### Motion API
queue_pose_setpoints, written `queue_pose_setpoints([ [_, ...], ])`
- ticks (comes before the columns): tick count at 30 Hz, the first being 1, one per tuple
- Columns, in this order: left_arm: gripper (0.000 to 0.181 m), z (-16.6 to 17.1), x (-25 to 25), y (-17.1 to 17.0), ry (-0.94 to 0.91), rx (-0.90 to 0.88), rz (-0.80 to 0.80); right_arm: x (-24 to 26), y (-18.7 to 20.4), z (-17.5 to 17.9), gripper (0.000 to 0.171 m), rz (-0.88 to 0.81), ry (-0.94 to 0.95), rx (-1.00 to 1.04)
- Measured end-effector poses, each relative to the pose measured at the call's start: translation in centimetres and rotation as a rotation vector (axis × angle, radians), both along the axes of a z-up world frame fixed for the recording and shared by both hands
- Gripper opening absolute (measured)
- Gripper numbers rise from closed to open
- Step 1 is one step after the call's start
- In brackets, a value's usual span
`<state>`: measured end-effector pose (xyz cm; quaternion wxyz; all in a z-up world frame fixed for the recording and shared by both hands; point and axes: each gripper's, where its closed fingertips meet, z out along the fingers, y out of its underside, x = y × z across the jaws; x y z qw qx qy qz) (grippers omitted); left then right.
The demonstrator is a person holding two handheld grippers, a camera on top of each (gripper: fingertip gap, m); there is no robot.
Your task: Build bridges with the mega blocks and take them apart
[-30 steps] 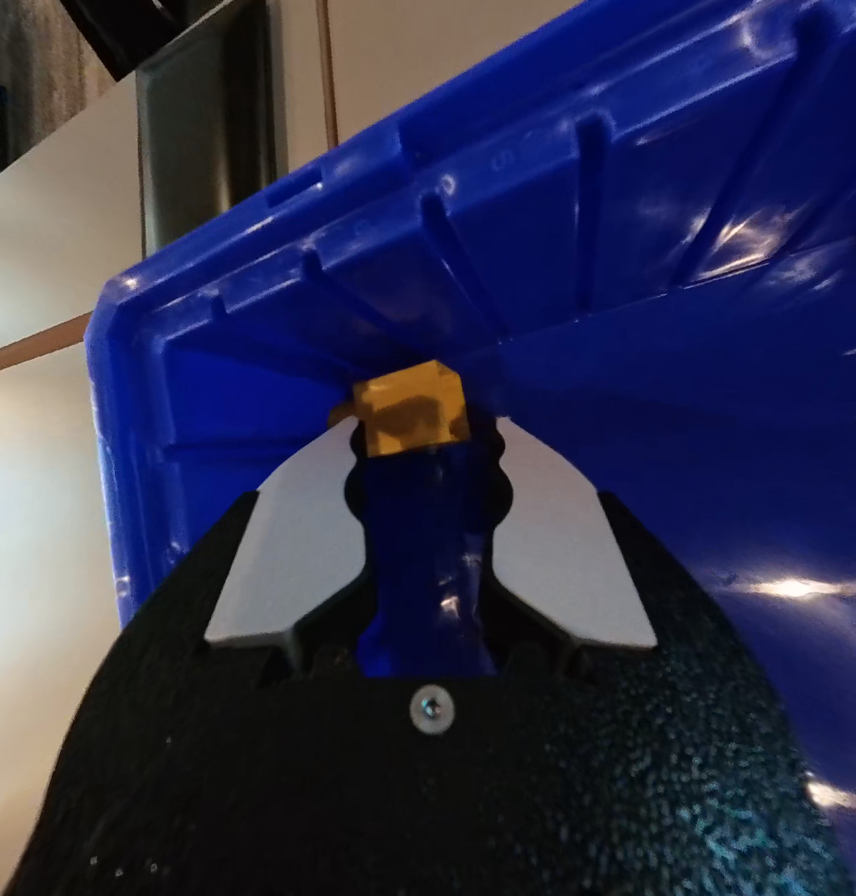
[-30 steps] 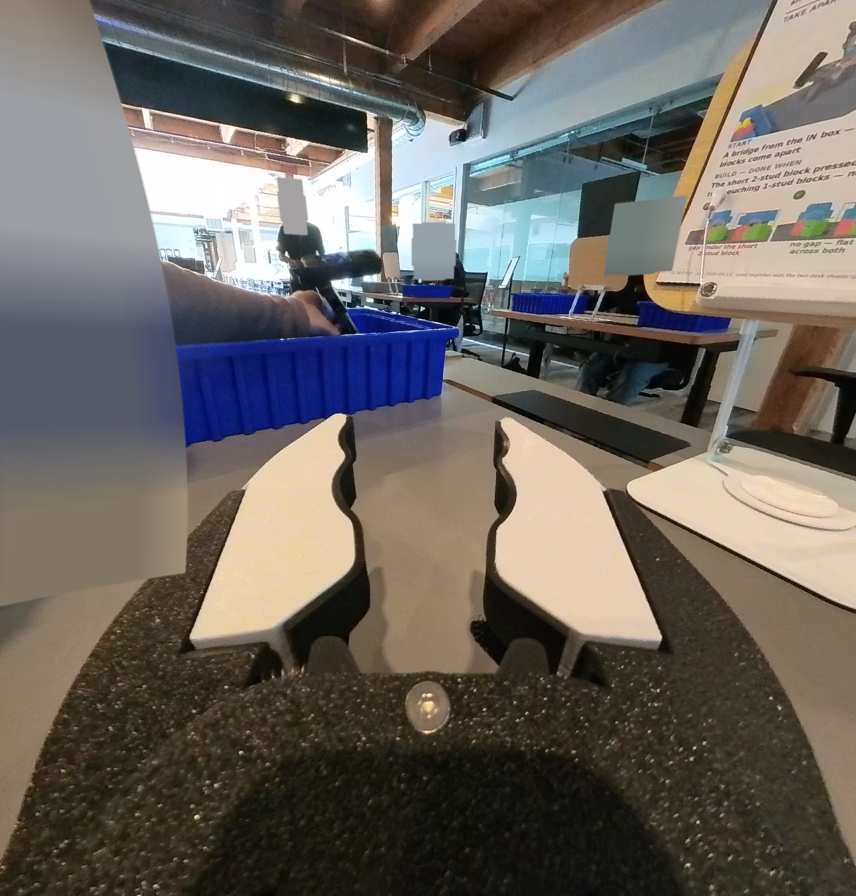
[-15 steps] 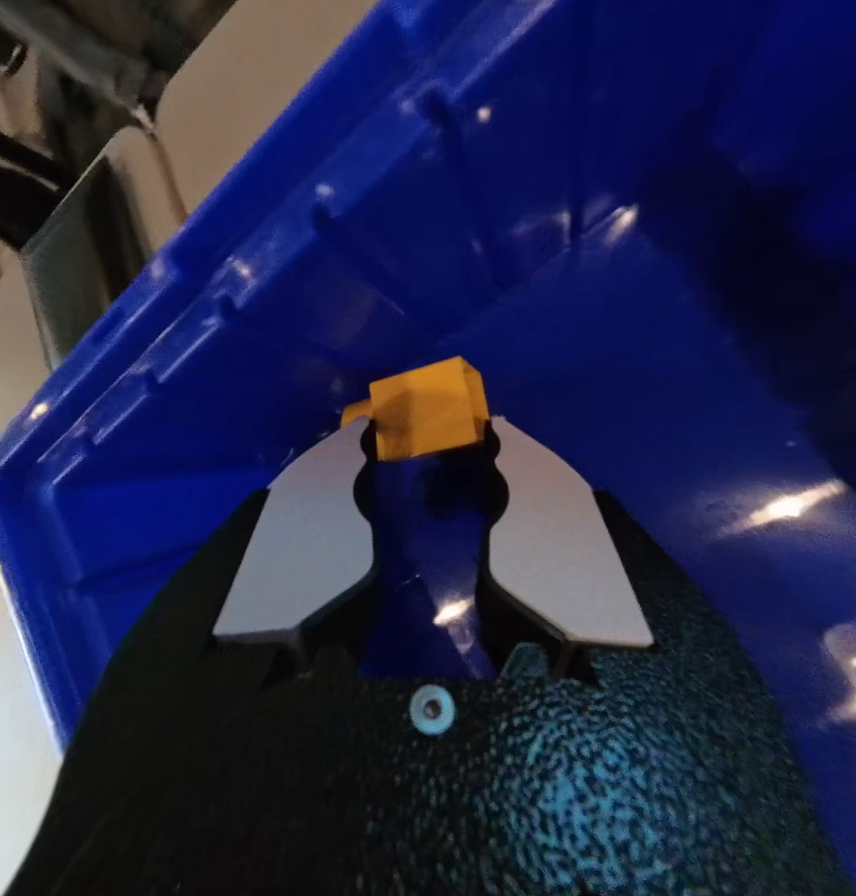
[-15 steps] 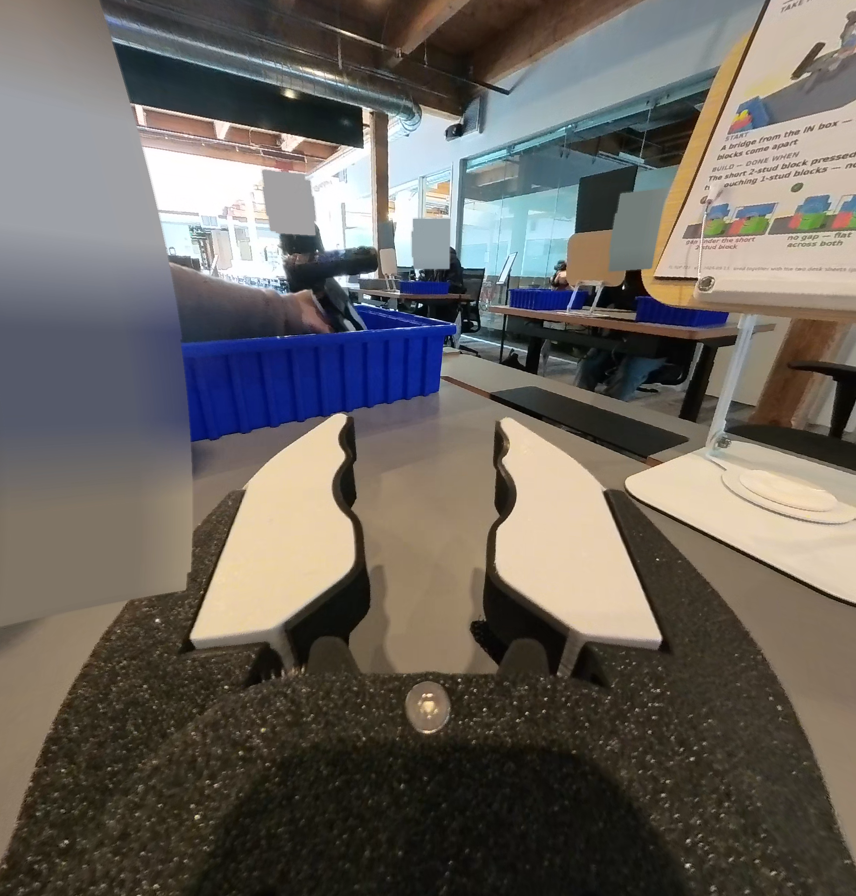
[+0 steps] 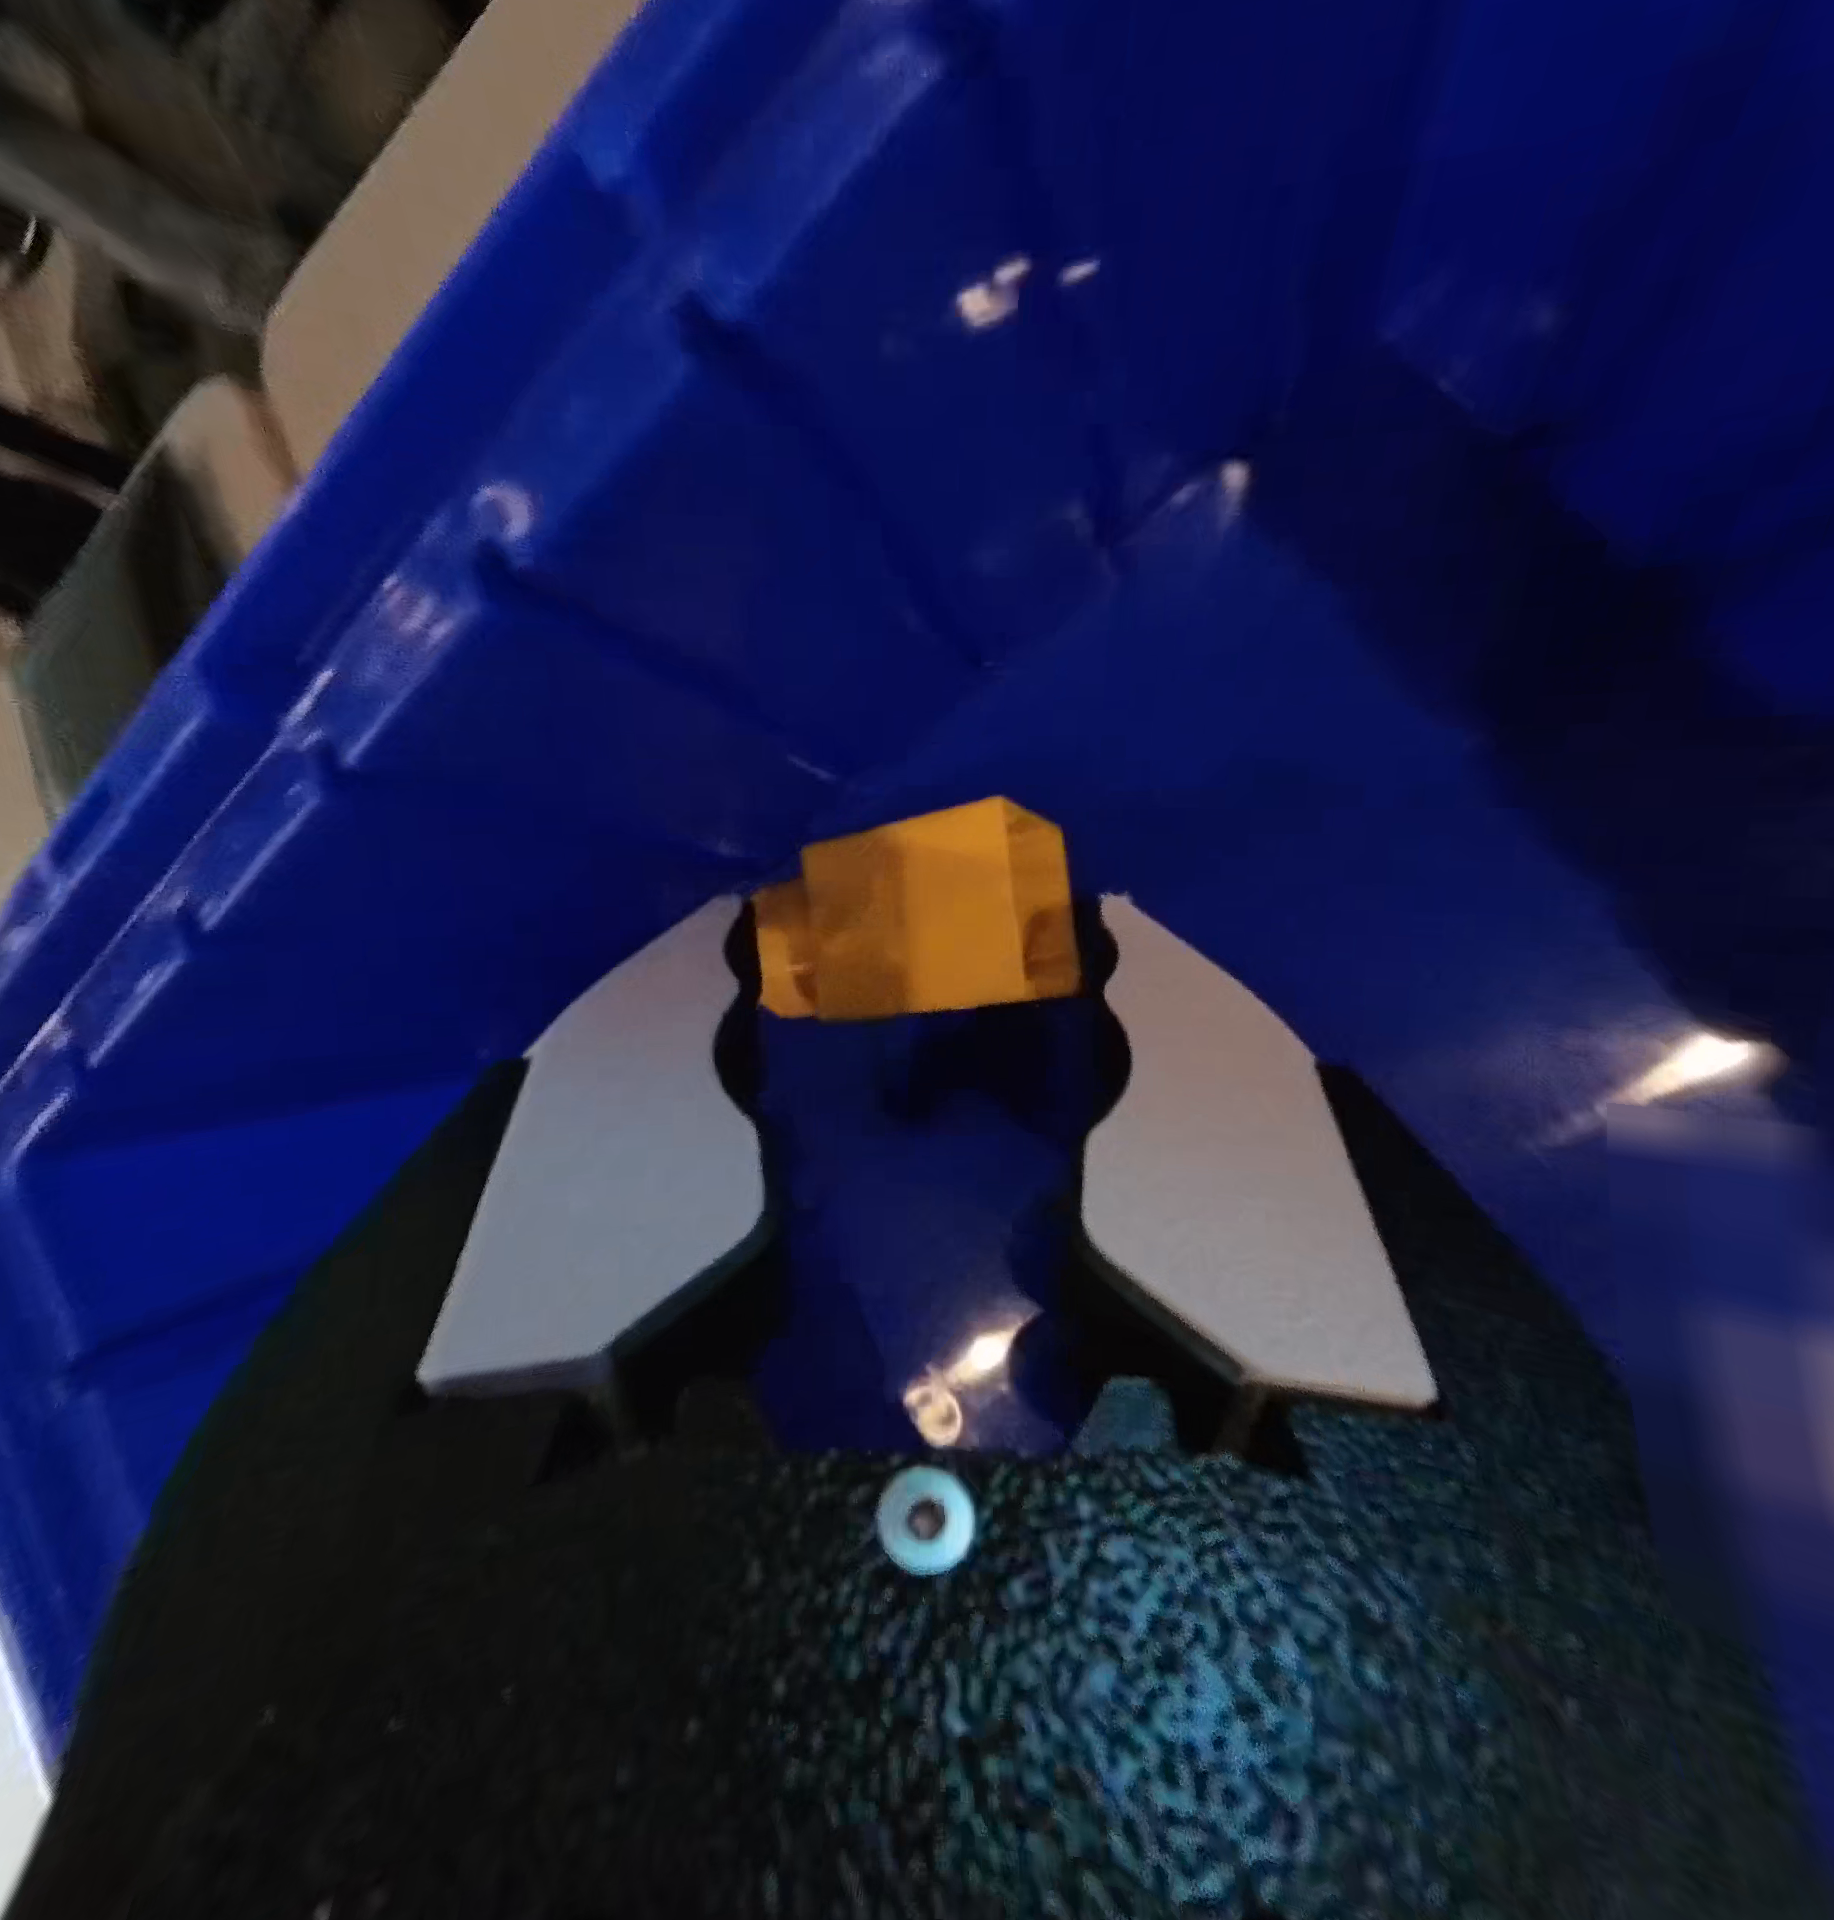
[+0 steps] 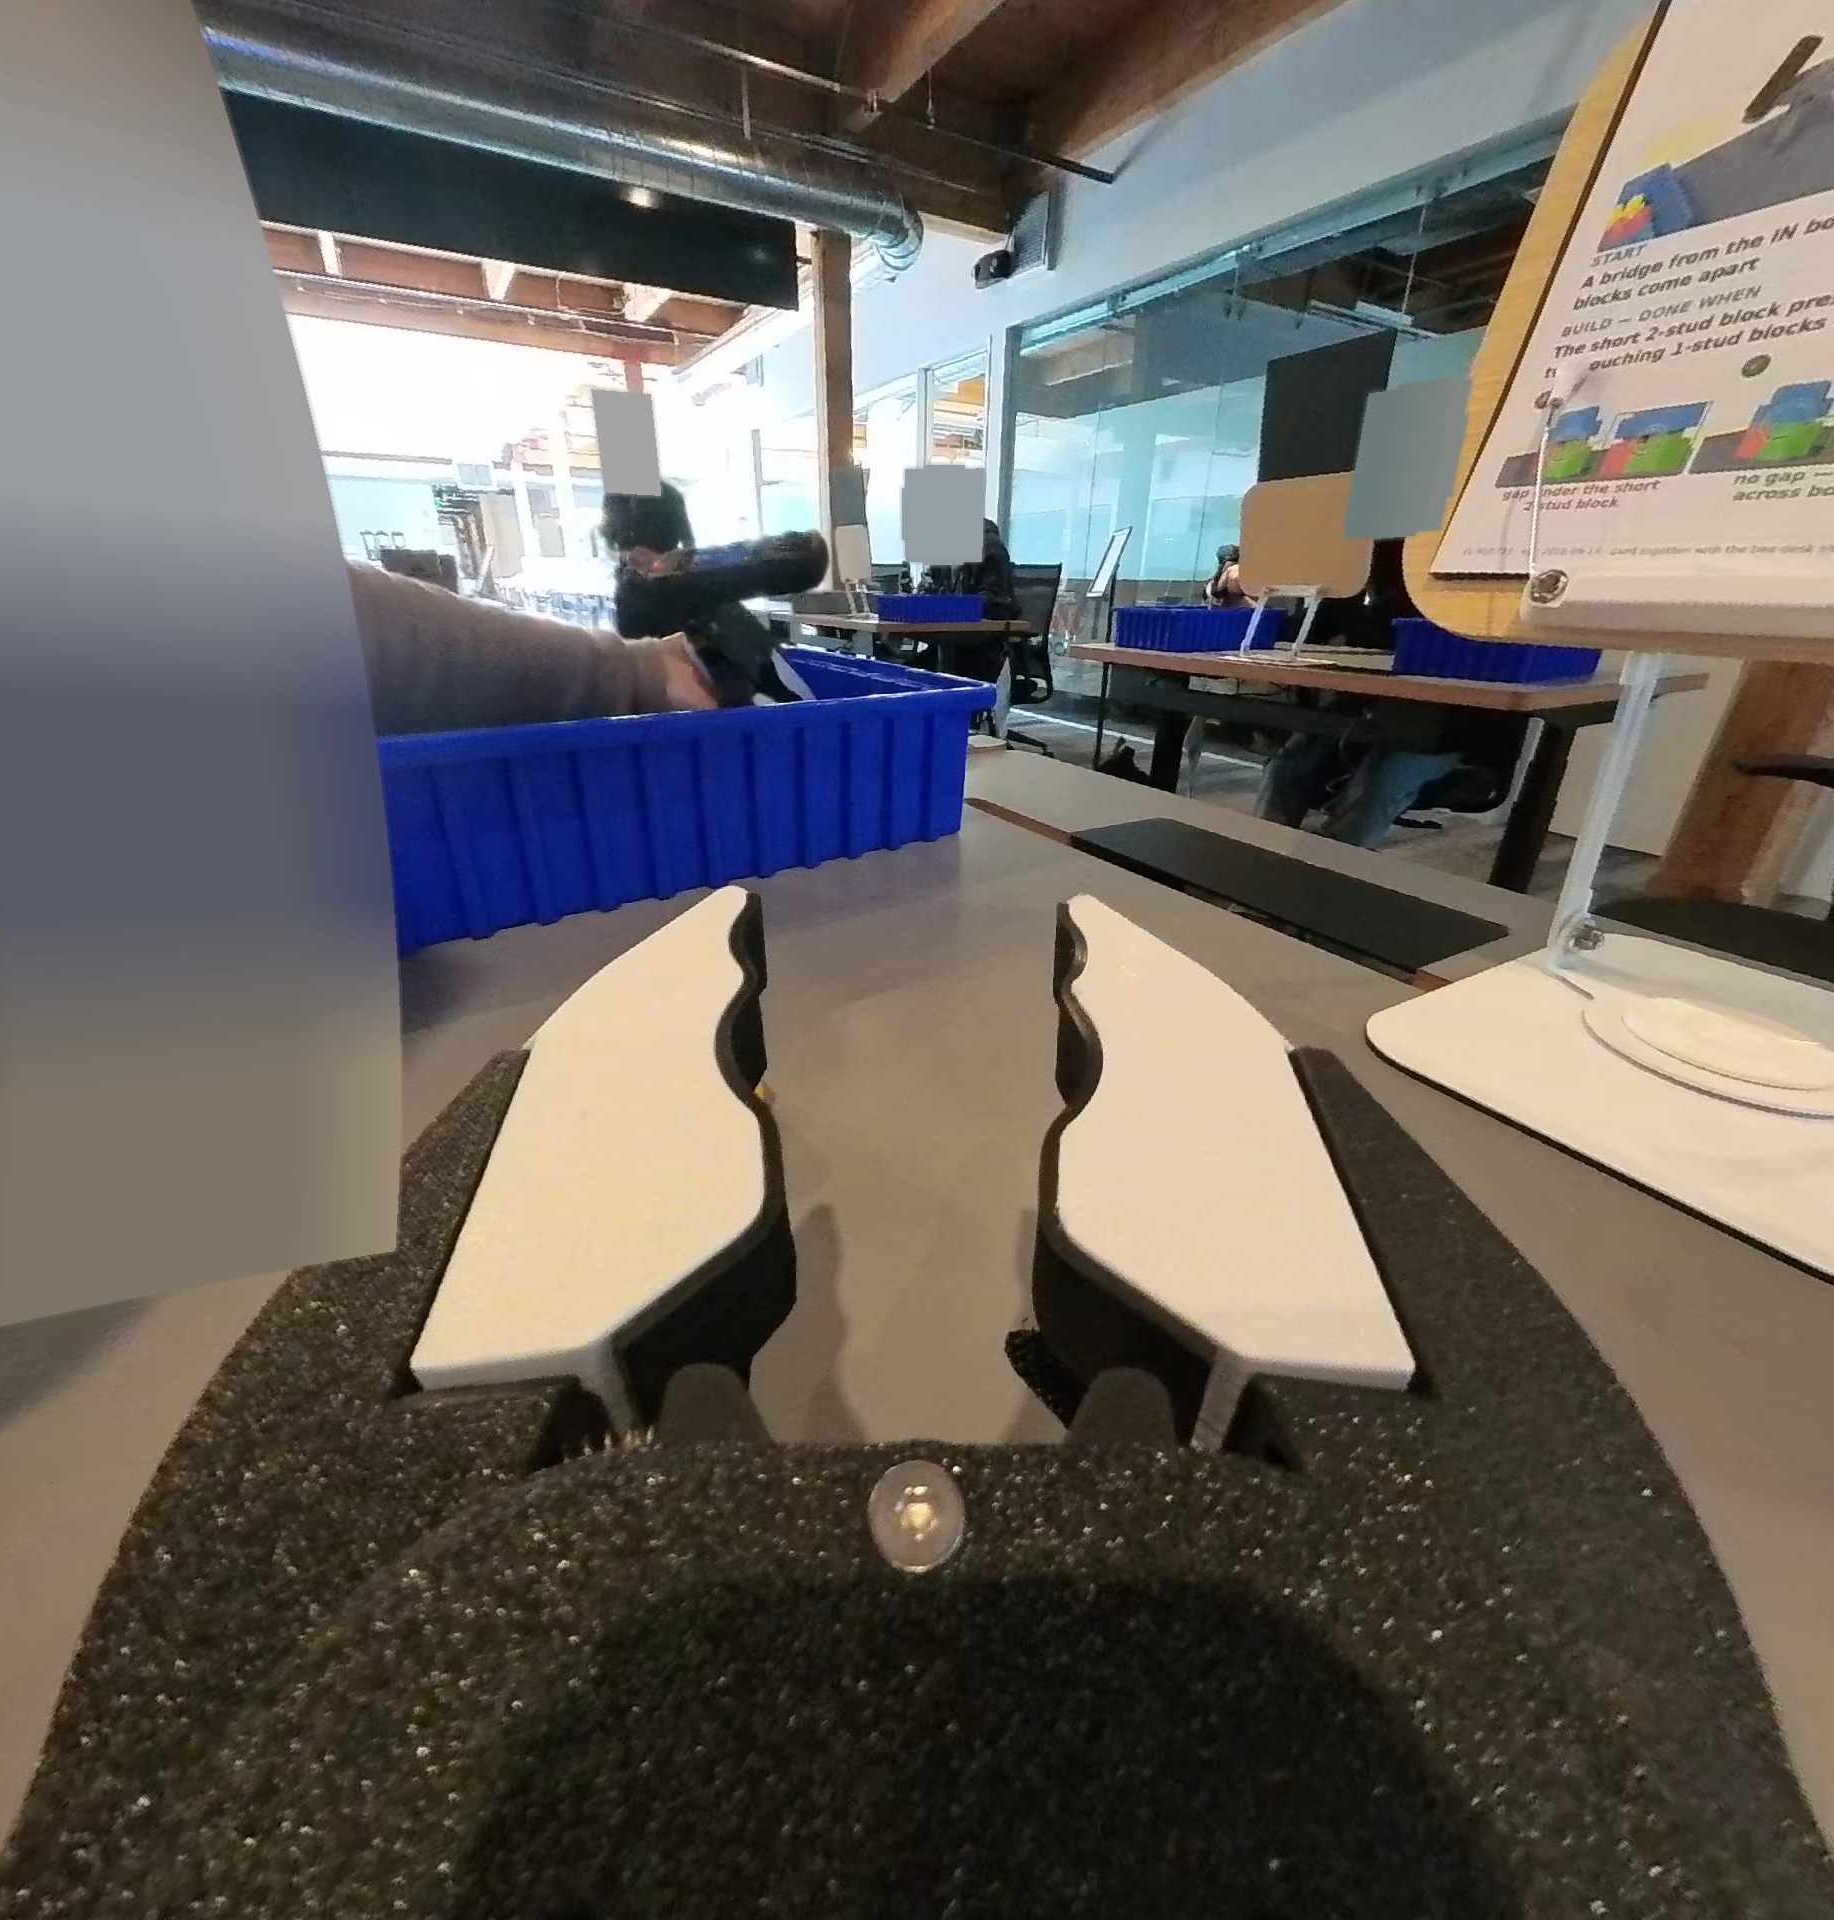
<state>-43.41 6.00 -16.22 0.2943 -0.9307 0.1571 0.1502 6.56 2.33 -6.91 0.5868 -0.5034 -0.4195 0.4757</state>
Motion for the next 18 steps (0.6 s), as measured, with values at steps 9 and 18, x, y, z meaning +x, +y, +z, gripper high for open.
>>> queue_pose_setpoints([
  [9, 0.083, 1.6, 3.2, -1.2, -0.302, -0.019, -0.062, -0.1, 0.0, -0.1, 0.052, 0.023, 0.007, -0.027],
  [18, 0.096, 1.9, 5.1, 0.2, -0.089, 0.056, -0.315, -0.2, -0.1, -0.2, 0.051, 0.034, -0.001, -0.039],
])
